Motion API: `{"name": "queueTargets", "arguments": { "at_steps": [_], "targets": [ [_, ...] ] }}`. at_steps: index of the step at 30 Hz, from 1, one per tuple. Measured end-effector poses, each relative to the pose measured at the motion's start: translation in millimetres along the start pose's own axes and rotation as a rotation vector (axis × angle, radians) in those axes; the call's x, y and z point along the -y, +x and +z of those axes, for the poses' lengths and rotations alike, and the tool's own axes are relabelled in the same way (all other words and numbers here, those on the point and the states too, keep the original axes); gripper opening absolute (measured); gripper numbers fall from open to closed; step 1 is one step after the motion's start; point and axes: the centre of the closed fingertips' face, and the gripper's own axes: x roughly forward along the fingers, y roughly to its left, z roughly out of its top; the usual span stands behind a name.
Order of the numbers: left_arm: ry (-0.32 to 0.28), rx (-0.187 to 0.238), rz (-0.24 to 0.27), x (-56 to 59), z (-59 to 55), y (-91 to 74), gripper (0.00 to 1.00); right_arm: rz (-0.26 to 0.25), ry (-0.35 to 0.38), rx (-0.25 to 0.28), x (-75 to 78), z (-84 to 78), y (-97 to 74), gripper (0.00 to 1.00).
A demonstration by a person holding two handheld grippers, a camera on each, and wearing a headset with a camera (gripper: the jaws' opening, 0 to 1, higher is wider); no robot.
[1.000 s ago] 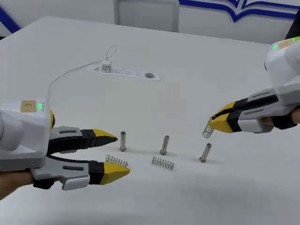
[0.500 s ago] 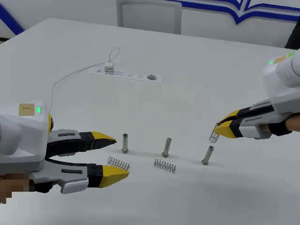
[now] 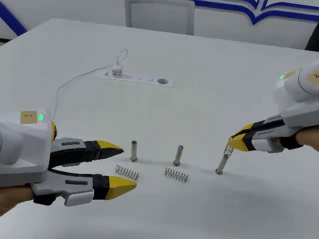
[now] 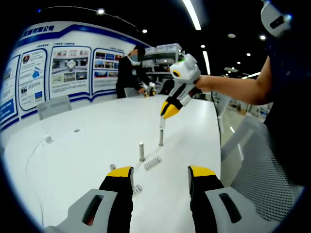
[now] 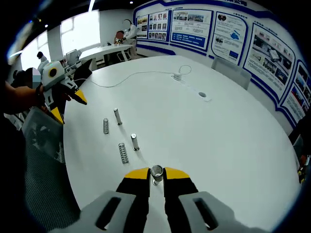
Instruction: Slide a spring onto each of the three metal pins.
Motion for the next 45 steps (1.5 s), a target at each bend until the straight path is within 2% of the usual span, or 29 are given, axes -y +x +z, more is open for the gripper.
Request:
{"name": "queueTargets", "arguments": {
  "at_steps": [10,31,45],
  "targets": [
    [-0.005,-0.005,-0.003,0.4,-2.3,1.3,0.46,0.009,0.018,-0.014,1.1,-7.6,7.9,0.11],
    [-0.014,-0.004,-0.001,-0.1,-2.8,2.8,0.48,0.015,0.049,-0.058,1.6,-34.8,37.7,0.12],
    [-0.020,-0.005,0.009,-2.2,-3.9,0.5,0.50,0.016,0.061,-0.077,1.0,-42.9,45.0,0.12]
  ]
}}
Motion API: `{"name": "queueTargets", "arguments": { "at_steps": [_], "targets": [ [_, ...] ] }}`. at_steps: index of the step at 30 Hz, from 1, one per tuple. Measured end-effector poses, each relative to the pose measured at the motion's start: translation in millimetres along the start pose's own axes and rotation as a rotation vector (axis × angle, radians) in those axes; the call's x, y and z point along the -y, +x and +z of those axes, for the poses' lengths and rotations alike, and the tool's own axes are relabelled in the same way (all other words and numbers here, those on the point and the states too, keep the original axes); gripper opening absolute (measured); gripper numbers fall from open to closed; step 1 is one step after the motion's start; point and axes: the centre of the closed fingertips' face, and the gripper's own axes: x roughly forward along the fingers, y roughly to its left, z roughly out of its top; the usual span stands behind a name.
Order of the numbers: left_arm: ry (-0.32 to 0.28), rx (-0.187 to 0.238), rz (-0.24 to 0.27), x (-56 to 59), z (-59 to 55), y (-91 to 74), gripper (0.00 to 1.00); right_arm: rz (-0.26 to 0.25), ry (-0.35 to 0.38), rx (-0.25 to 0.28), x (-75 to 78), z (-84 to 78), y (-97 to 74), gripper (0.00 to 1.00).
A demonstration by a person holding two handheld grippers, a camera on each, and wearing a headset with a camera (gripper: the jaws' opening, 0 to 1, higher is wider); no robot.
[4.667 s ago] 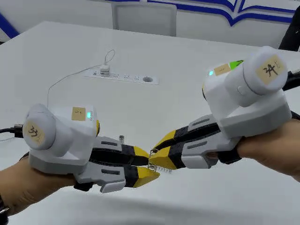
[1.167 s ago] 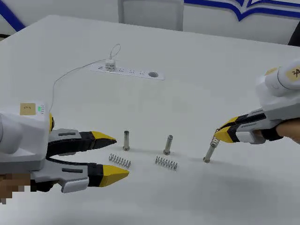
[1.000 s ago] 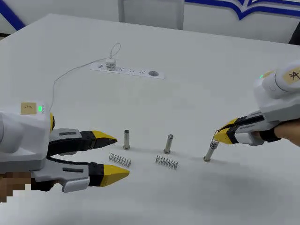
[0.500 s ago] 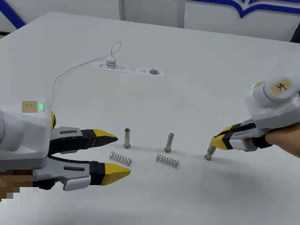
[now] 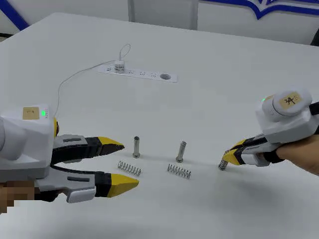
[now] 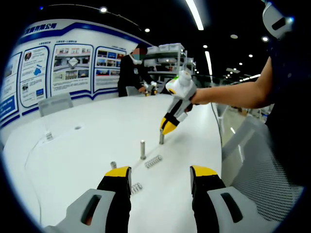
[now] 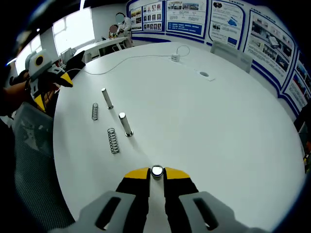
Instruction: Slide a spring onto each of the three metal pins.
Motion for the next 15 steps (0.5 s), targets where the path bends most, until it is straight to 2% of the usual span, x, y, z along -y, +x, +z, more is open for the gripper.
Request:
{"name": "queueTargets", "arguments": {
  "at_steps": [7,15],
  "targets": [
    [-0.003,0.004,0.007,-1.0,0.6,-1.9,0.51,-0.012,0.000,0.000,2.1,-3.0,-4.0,0.15],
    [-0.012,0.004,0.023,-4.2,0.1,-4.4,0.57,-0.036,-0.029,0.018,0.4,3.2,-17.2,0.20]
  ]
}}
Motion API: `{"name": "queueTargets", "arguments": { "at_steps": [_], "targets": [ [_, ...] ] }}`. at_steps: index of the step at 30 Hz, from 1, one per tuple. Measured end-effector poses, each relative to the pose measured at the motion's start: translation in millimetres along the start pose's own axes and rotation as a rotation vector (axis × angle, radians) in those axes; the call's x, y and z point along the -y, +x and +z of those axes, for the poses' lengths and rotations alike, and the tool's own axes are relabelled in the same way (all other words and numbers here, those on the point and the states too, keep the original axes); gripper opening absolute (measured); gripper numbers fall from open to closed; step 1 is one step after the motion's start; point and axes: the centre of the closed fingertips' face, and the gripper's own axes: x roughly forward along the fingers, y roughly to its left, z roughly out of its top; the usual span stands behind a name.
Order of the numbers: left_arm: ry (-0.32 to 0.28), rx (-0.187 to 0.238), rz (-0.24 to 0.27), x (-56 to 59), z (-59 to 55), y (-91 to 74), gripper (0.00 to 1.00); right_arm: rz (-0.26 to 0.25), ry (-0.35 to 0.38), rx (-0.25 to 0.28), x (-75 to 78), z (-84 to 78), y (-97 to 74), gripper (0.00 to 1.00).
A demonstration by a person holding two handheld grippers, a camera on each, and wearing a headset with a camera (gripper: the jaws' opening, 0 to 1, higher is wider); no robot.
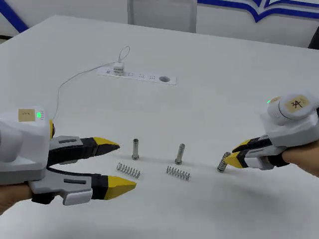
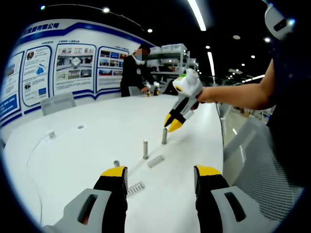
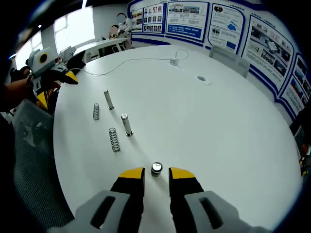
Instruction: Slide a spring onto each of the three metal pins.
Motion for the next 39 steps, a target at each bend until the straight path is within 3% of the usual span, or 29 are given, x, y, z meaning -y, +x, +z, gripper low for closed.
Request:
{"name": "queueTargets", "arguments": {
  "at_steps": [11,17,26,39],
  "targets": [
    [-0.018,0.002,0.021,-3.9,-0.1,-2.1,0.63,-0.014,-0.066,0.032,-14.3,19.8,-19.8,0.22],
    [-0.028,0.000,0.032,-5.4,-1.5,-3.7,0.67,0.027,-0.110,0.044,-35.1,37.4,-18.7,0.21],
    [-0.036,0.004,0.042,-7.0,-1.8,-5.9,0.70,0.120,-0.196,-0.001,-71.4,45.9,11.5,0.20],
    [-0.045,0.003,0.044,-7.4,-3.7,-8.0,0.71,0.203,-0.265,-0.074,-96.7,51.2,63.6,0.16]
  ]
}}
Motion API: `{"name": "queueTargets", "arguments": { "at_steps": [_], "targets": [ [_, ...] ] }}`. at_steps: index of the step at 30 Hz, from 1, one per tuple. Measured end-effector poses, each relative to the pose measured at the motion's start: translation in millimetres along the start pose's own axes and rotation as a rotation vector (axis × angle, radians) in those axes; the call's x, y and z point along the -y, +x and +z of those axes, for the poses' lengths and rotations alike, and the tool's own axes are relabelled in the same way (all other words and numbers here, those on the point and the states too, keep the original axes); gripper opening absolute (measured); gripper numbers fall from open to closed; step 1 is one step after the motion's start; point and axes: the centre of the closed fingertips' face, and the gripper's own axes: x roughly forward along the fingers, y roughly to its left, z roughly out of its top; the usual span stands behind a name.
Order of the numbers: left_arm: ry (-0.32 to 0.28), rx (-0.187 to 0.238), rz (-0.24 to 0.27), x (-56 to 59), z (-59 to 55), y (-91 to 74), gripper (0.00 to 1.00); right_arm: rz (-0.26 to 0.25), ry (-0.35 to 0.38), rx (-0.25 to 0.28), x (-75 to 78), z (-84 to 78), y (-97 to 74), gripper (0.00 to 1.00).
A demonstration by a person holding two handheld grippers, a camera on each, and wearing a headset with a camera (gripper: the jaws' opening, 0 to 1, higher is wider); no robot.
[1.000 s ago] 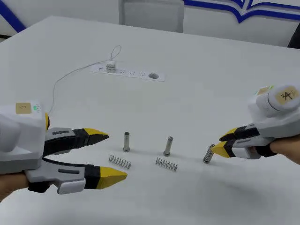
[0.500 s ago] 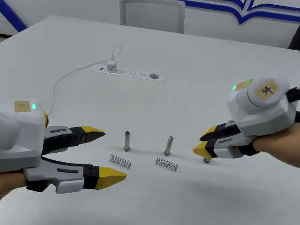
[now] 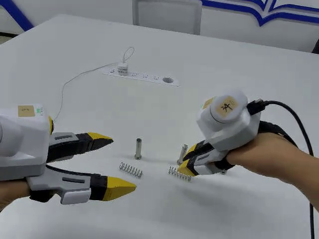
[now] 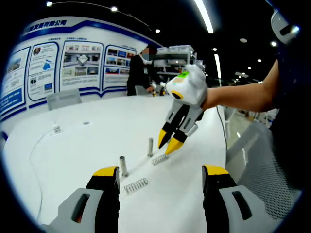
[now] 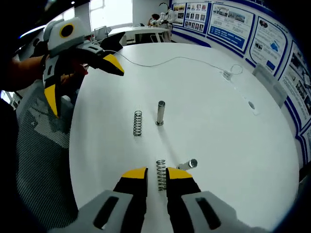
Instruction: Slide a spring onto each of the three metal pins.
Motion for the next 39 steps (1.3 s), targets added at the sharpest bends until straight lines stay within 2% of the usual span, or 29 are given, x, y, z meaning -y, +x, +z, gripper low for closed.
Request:
{"name": "queueTargets", "arguments": {
  "at_steps": [7,24,33,39],
  "targets": [
    [-0.004,-0.006,-0.005,1.5,-2.9,-0.5,0.70,0.006,-0.026,-0.044,2.6,-2.5,17.9,0.14],
    [-0.007,-0.012,-0.004,0.9,-4.9,-3.3,0.69,0.029,-0.045,-0.114,5.4,-9.8,38.7,0.13],
    [-0.009,-0.015,-0.001,0.8,-5.7,-4.8,0.69,0.036,-0.043,-0.124,5.1,-11.3,40.1,0.12],
    [-0.006,-0.015,-0.007,3.0,-4.8,-3.1,0.69,0.031,-0.036,-0.101,2.2,-9.0,31.7,0.12]
  ]
}}
